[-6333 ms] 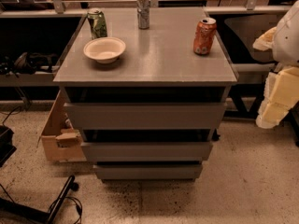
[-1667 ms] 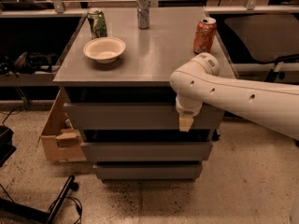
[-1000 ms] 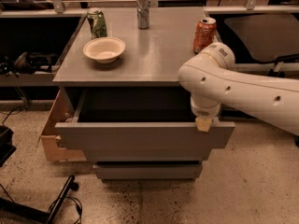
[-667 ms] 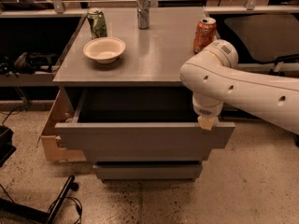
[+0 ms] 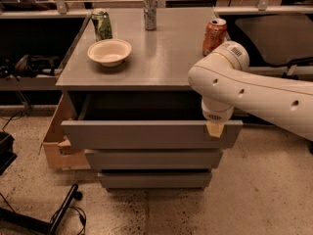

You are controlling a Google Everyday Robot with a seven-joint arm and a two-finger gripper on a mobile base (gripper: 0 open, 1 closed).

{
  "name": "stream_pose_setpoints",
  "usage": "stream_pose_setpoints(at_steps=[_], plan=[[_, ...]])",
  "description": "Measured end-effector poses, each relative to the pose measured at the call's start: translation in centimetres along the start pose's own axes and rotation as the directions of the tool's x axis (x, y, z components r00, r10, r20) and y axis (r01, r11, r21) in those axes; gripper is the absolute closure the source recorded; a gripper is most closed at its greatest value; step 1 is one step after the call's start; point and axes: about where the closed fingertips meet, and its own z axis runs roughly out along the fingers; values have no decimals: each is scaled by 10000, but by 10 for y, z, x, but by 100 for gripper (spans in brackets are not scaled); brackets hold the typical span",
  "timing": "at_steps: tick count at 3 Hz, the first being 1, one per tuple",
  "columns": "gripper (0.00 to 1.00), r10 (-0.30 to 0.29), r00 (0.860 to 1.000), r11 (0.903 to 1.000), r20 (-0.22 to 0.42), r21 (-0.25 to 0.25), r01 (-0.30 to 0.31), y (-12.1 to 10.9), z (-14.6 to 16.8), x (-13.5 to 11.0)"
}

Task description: Open top drawer

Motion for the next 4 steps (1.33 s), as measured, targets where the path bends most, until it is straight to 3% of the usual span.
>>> stream_pose_setpoints(at_steps=[1, 2, 3, 4], plan=[[6, -1, 10000, 10000, 4, -2, 1, 0, 0, 0], [0, -33, 9999, 10000, 137, -71, 34, -1, 3, -2], [0, 118, 9995, 9964, 291, -847, -92, 5, 33, -7], [0, 508, 9973, 9701, 535, -2401, -365, 27, 77, -9]])
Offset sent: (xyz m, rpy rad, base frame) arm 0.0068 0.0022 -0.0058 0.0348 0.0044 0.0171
